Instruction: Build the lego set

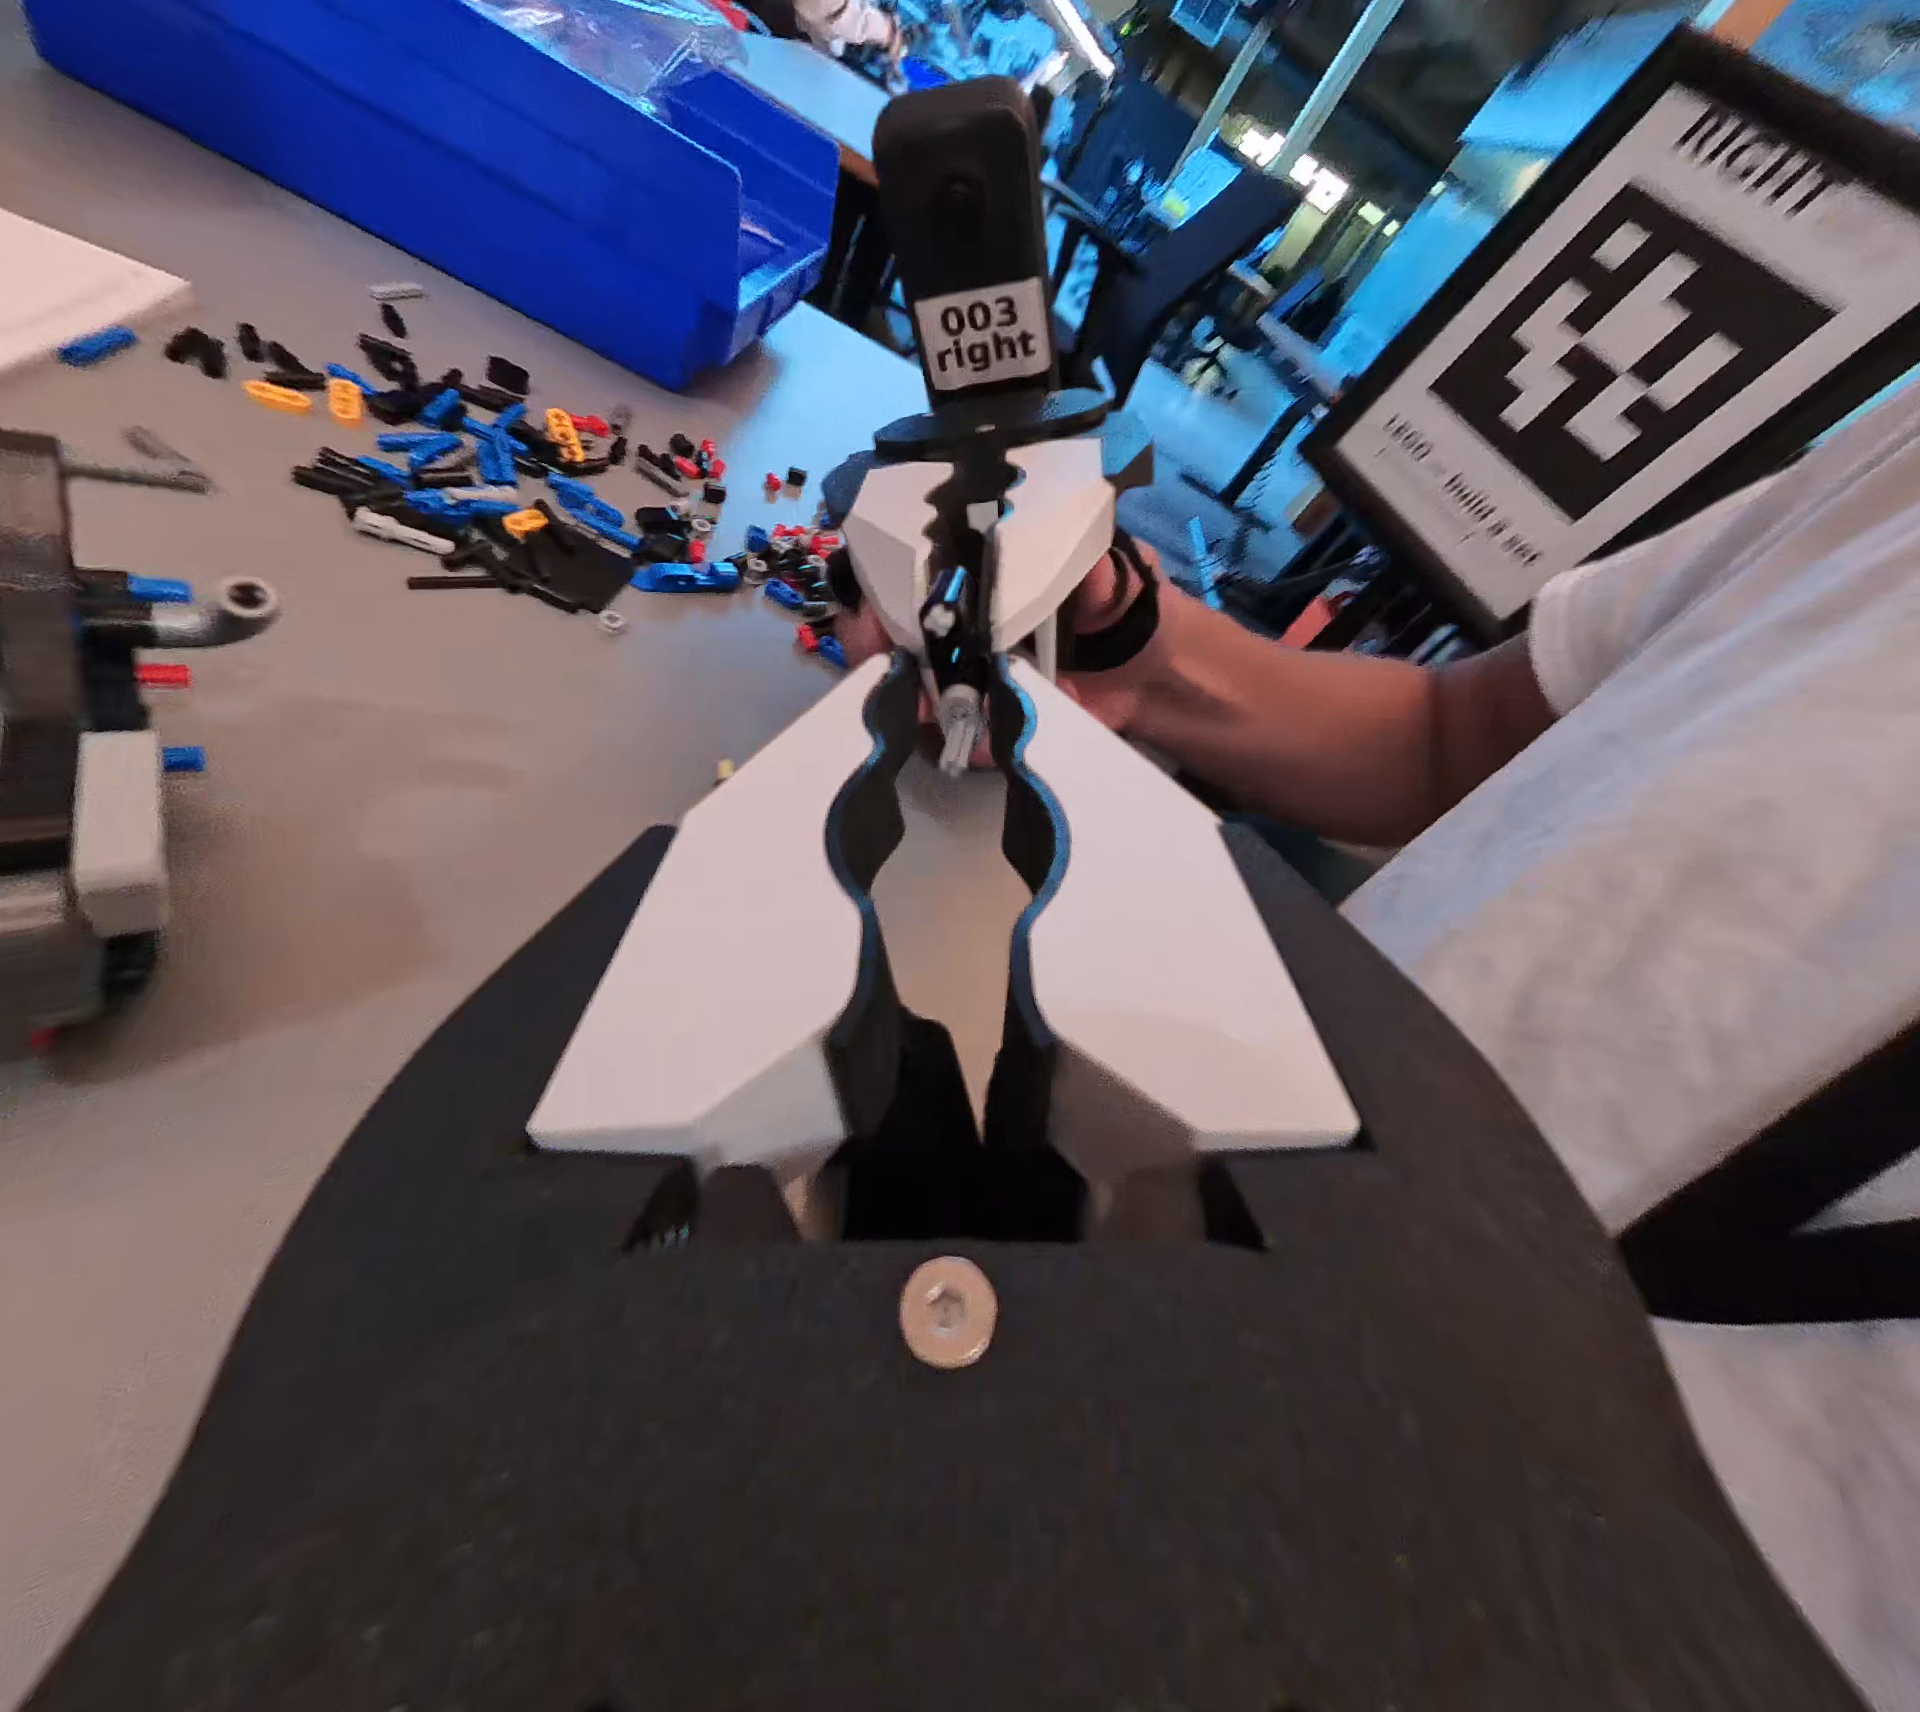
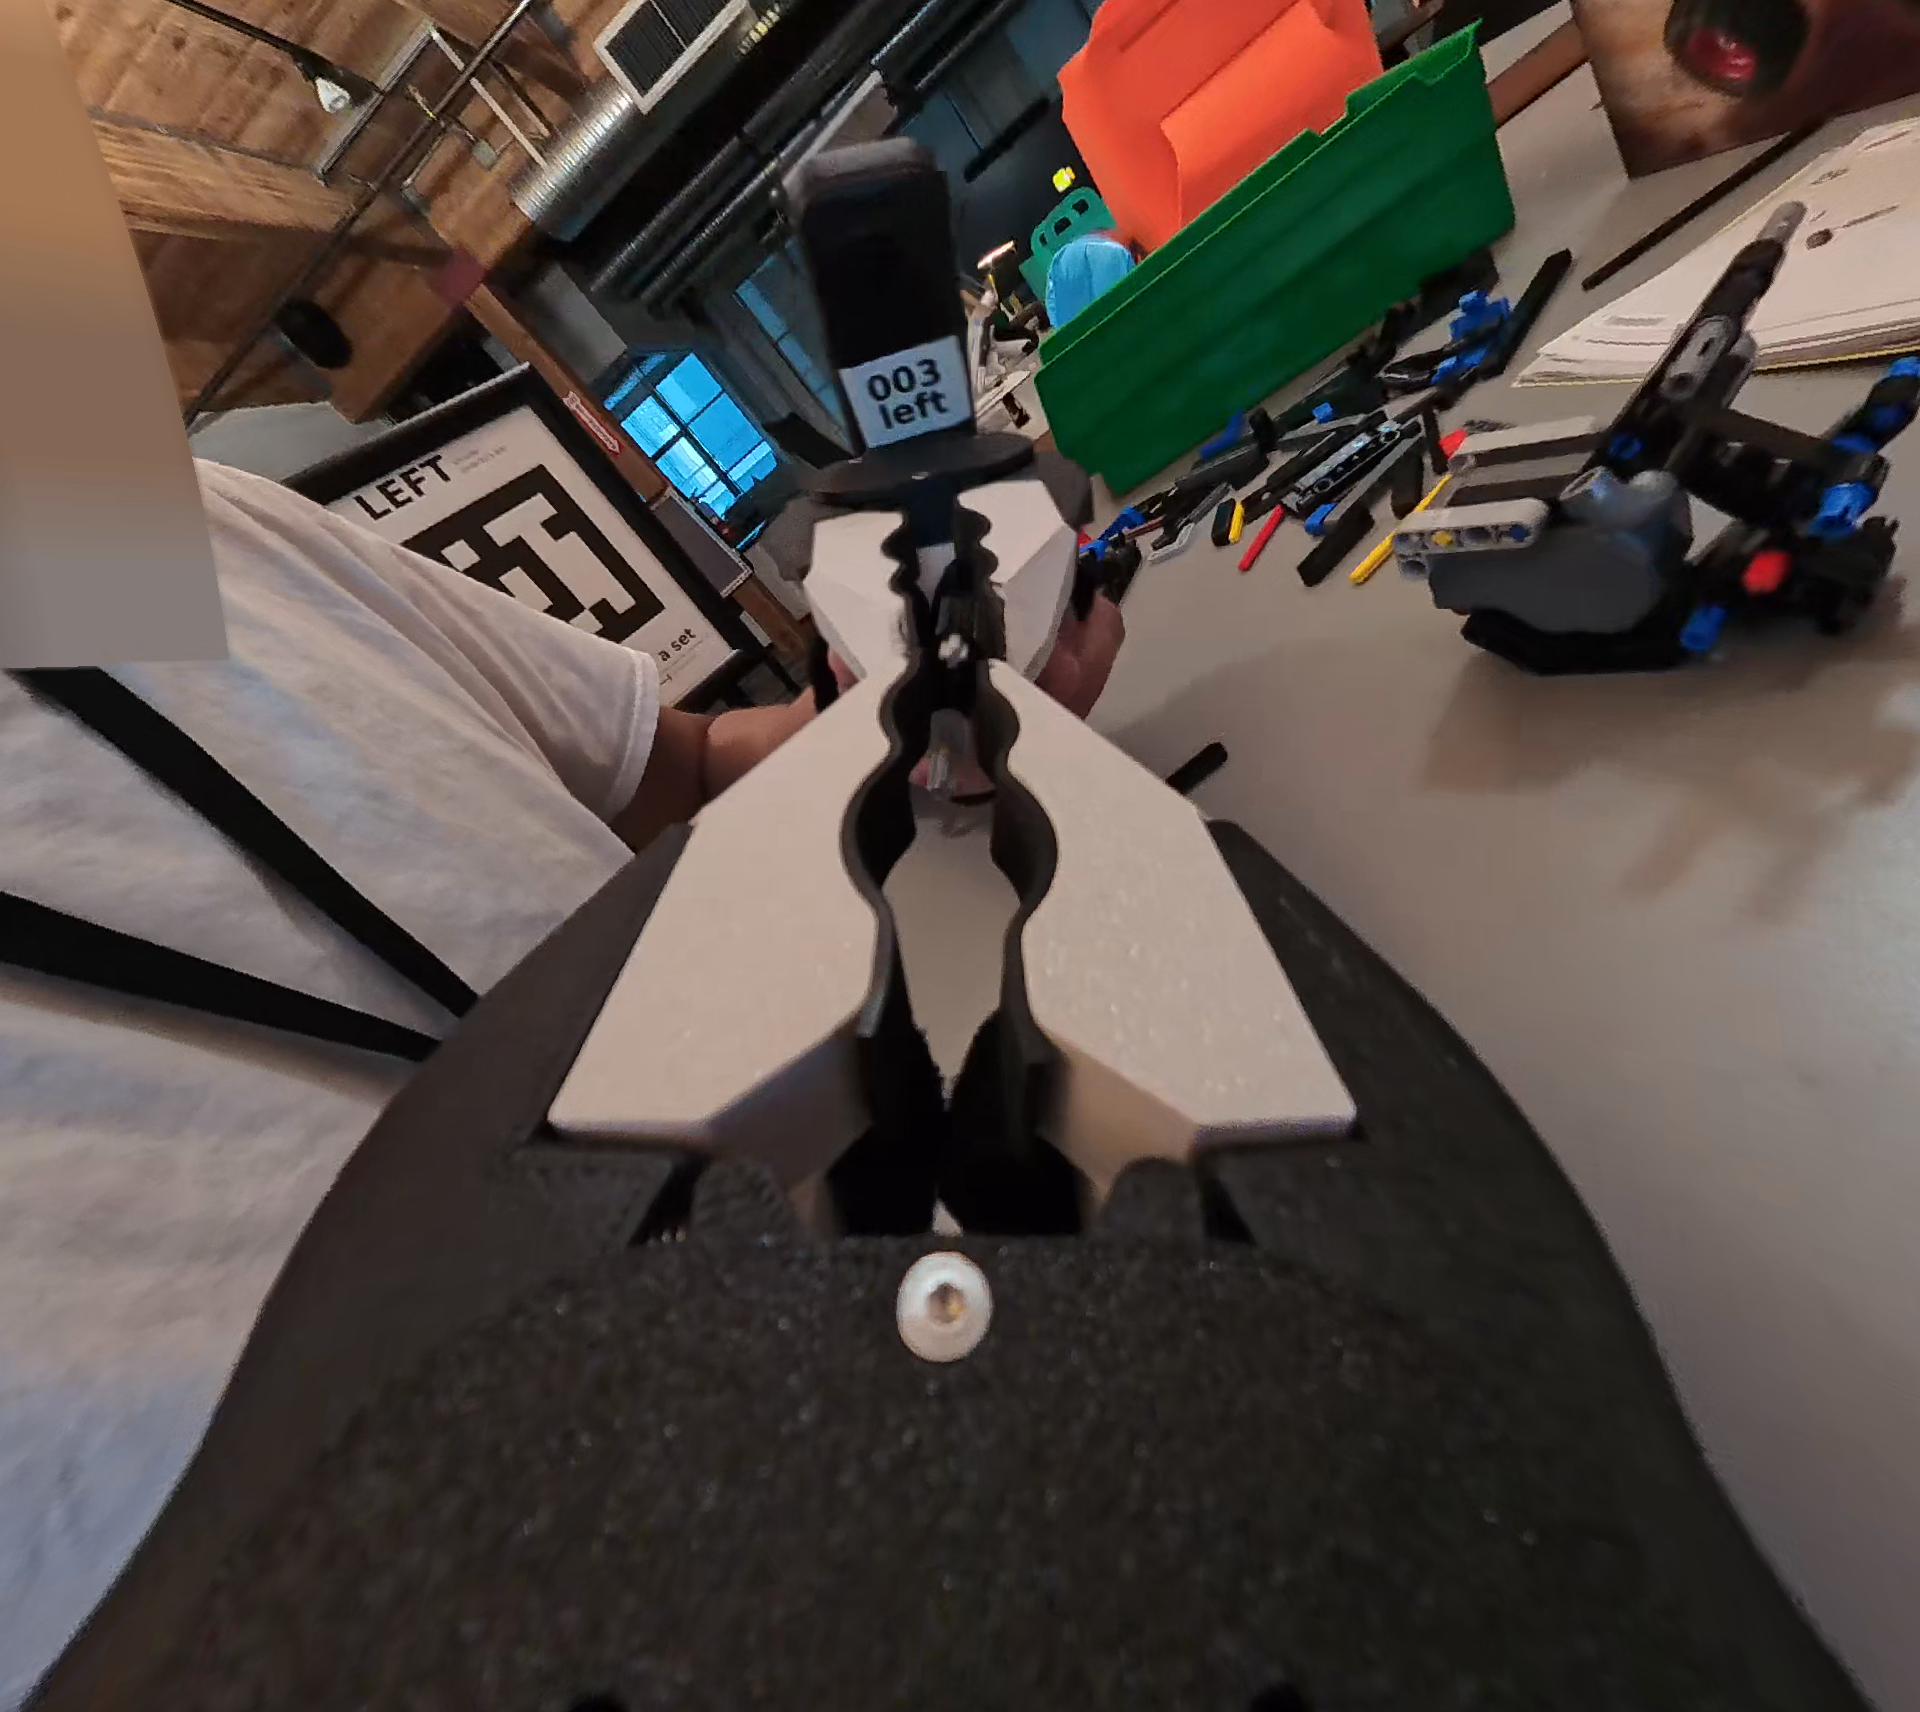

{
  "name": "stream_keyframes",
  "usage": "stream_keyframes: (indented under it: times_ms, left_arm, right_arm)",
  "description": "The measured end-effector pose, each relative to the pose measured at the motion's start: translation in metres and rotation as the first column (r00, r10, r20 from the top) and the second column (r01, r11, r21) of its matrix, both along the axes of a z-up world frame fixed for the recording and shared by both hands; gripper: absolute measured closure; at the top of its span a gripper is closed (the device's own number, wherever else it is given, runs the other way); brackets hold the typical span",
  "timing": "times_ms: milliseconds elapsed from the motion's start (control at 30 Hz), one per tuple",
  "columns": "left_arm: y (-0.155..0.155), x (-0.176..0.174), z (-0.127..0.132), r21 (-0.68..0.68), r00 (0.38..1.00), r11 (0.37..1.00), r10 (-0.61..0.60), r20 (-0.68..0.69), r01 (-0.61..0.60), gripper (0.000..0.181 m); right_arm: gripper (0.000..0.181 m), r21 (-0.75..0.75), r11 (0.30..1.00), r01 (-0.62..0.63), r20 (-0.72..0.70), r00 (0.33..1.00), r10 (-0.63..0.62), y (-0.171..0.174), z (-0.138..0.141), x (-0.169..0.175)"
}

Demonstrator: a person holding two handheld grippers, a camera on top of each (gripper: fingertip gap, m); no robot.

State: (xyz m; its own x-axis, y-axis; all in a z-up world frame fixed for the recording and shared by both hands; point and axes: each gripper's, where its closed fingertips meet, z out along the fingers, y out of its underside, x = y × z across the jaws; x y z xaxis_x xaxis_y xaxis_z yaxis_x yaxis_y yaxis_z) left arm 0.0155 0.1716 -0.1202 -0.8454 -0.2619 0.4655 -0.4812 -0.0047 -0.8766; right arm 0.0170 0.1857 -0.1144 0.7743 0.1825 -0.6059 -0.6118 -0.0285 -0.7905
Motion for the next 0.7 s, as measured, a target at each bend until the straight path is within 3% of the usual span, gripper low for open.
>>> stream_keyframes:
  times_ms: [133,400,700]
  left_arm:
    - [0.002,-0.001,0.006,-0.096,0.998,0.995,-0.028,-0.061,0.022,0.176]
    - [-0.002,-0.004,-0.006,0.021,0.999,1.0,-0.02,0.026,0.019,0.175]
    - [-0.003,-0.009,0.001,-0.033,0.997,0.996,-0.08,-0.016,0.079,0.176]
  right_arm:
    - [0.168,0.026,1.0,-0.018,-0.002,1.0,0.018,-0.005,0.005,-0.002]
    - [0.175,-0.029,1.0,-0.002,0.018,1.0,0.002,-0.004,0.0,0.001]
    - [0.175,-0.02,1.0,-0.012,0.056,0.998,0.013,-0.004,0.002,-0.006]
